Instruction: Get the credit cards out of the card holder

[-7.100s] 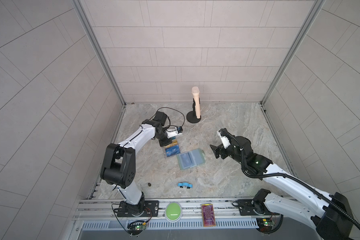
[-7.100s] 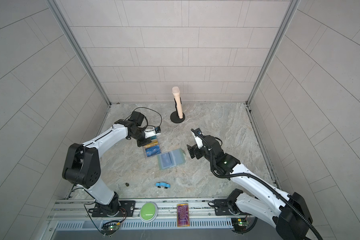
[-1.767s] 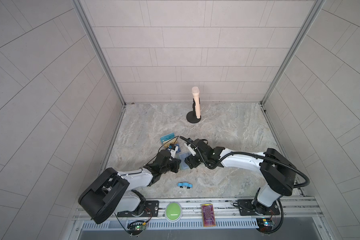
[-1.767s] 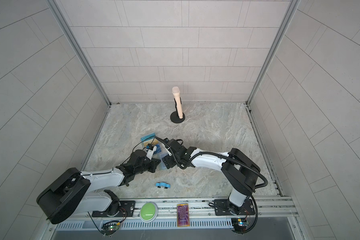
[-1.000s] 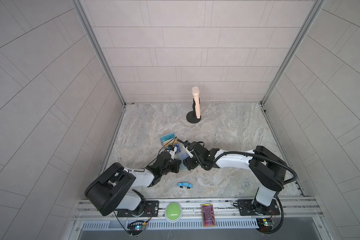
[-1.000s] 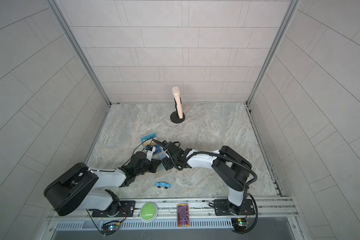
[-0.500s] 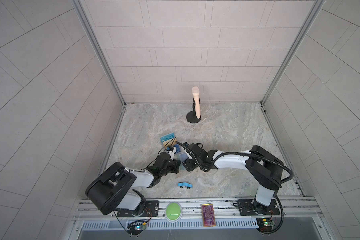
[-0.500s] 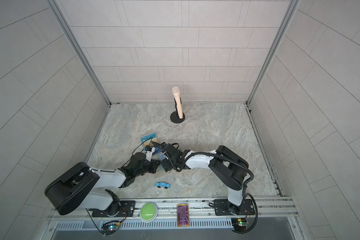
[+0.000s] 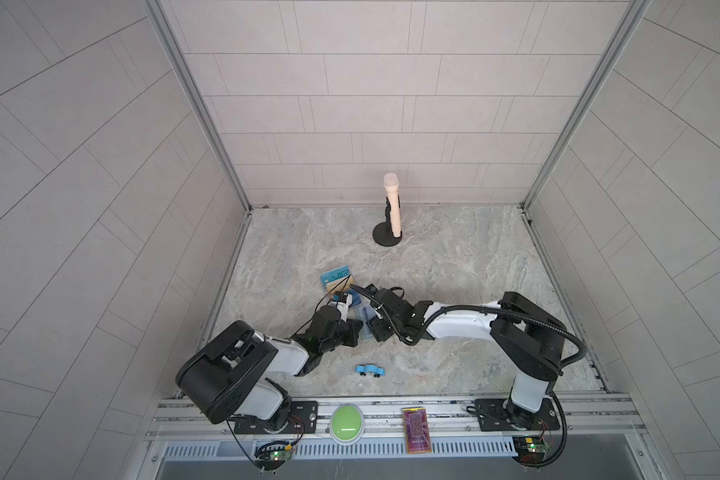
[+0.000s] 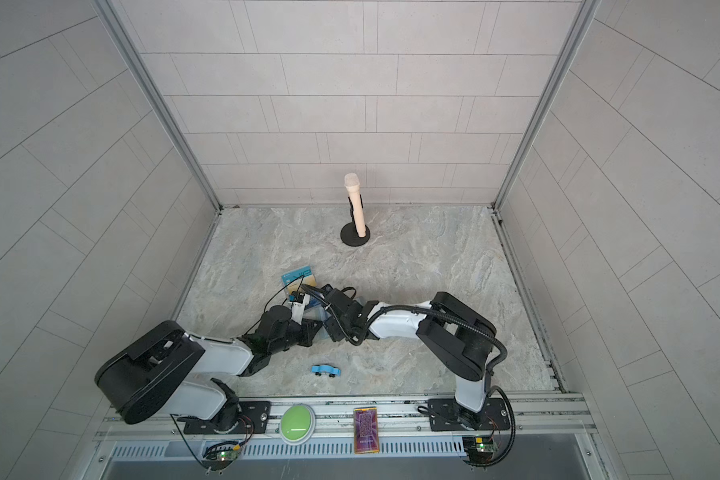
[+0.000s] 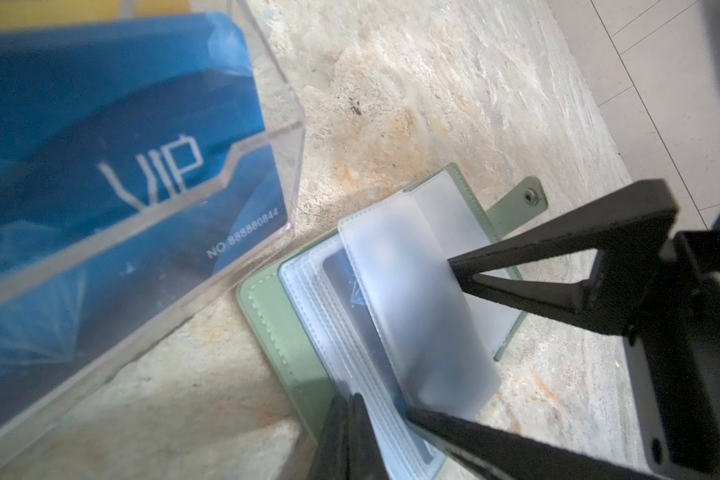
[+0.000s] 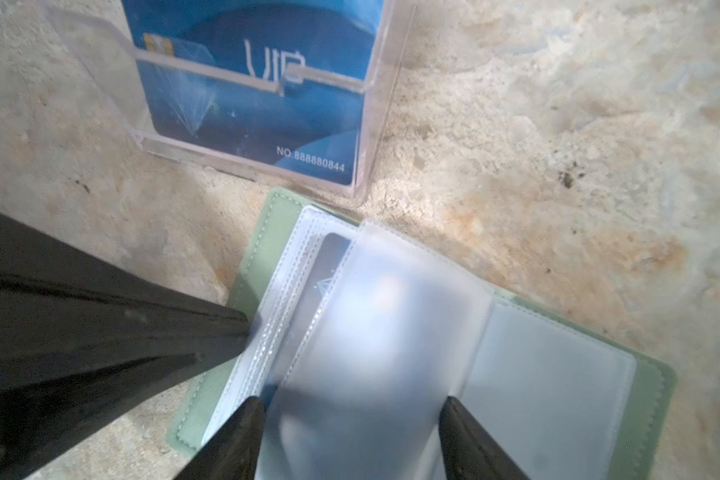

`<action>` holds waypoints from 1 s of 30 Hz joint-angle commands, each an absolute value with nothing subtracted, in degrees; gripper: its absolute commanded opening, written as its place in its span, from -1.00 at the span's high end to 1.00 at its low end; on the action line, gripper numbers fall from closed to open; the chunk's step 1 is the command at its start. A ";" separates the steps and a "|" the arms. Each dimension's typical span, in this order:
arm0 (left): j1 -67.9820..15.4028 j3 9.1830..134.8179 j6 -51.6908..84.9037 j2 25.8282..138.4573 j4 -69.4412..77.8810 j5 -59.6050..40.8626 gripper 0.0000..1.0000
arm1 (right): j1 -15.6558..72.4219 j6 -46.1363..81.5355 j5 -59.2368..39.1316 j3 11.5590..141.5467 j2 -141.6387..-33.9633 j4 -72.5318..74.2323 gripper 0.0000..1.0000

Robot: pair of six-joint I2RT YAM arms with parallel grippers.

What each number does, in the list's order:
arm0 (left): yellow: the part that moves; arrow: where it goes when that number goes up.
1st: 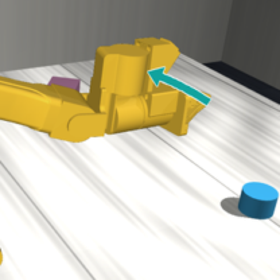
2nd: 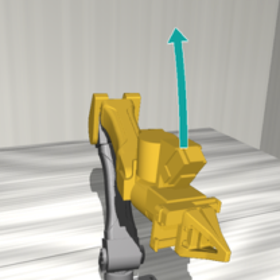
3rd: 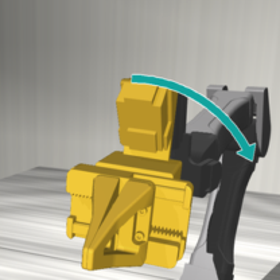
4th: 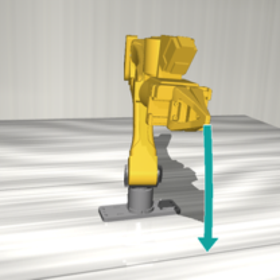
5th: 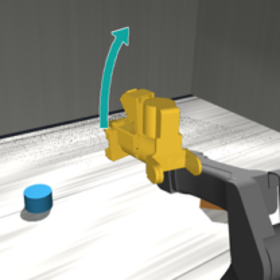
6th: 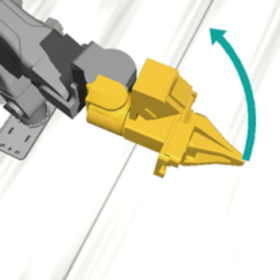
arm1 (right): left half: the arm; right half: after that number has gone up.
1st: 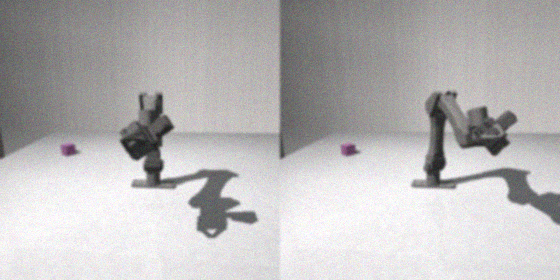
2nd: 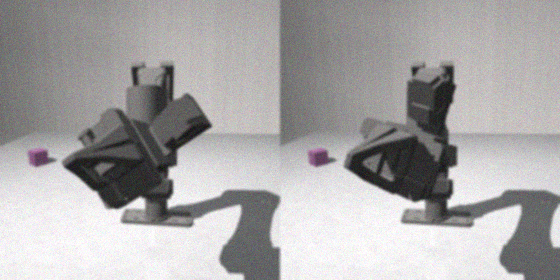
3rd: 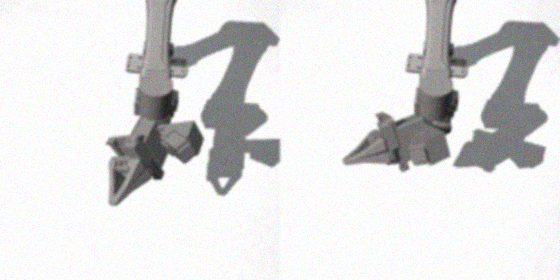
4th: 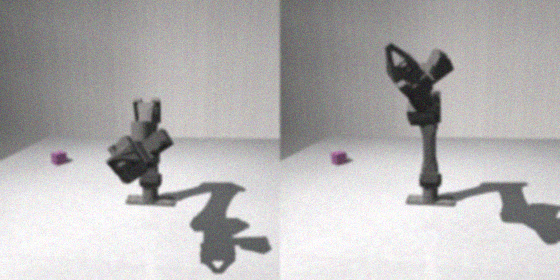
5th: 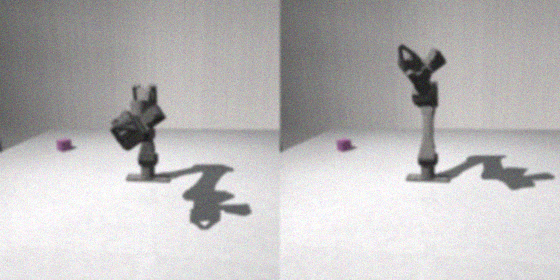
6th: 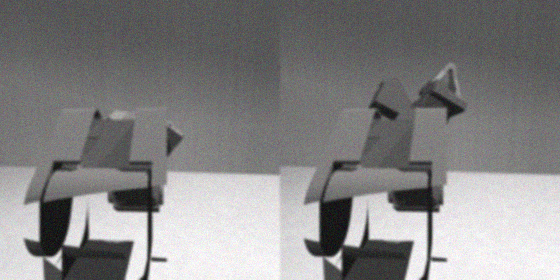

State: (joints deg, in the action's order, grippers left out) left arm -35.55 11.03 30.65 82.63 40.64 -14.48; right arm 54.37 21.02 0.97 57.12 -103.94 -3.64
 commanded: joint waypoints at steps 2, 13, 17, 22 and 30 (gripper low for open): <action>-35.77 9.76 30.36 82.93 37.32 -13.54 1.00 | 54.40 20.51 4.26 57.00 -103.71 -7.68 -0.31; -35.77 9.95 29.53 82.41 35.60 -13.21 1.00 | 54.46 20.33 3.36 56.41 -101.77 -7.05 -0.04; -35.77 9.85 29.39 82.54 35.69 -13.35 1.00 | 54.23 20.48 4.46 56.05 -101.03 -7.42 -0.02; -35.77 10.02 29.29 82.67 35.46 -13.37 1.00 | 53.88 20.46 6.01 55.58 -99.80 -8.15 0.01; -35.77 10.18 29.03 82.73 35.03 -13.53 1.00 | 52.93 20.48 8.05 55.37 -98.55 -9.39 0.02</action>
State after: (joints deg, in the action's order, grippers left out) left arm -35.55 10.96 30.00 82.21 39.99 -13.89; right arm 53.32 20.56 5.69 56.10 -100.47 -7.55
